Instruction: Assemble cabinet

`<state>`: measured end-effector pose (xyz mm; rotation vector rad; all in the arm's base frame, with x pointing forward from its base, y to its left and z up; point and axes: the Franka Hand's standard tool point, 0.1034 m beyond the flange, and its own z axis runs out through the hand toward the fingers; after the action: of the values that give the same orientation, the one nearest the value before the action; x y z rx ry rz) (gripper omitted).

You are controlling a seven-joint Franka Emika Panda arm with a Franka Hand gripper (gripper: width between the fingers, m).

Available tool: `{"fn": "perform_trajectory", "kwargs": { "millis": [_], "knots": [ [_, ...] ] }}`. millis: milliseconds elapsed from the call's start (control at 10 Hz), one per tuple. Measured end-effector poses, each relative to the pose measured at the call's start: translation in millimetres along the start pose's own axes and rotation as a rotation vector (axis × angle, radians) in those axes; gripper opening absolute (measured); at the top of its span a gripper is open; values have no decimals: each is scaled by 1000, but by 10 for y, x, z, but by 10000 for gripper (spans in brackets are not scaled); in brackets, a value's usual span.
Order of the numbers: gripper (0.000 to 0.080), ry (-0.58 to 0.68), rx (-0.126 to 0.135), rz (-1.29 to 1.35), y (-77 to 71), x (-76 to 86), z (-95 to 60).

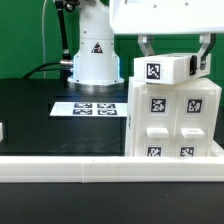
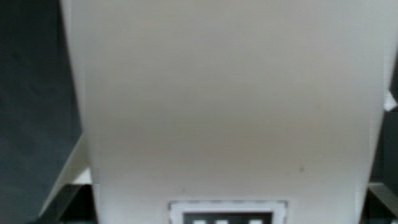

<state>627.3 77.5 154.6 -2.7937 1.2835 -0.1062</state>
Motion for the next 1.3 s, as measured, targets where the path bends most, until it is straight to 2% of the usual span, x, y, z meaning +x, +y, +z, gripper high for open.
{"fn": "perform_trajectory", "kwargs": {
  "millis": [200,600,700,800,900,1100,1300],
  "knots": [
    [561,13,29,172,-48,-33,27],
    [548,-22,32,441,-53,-82,65],
    [629,-24,32,454,-59,-93,67],
    [629,-24,34,438,-62,-93,60],
    [760,-28,45,425,-79,-91,9],
    [788,-34,69,406,-103,-94,-128],
    [798,-37,105,393,-160,-81,-335]
  ]
}}
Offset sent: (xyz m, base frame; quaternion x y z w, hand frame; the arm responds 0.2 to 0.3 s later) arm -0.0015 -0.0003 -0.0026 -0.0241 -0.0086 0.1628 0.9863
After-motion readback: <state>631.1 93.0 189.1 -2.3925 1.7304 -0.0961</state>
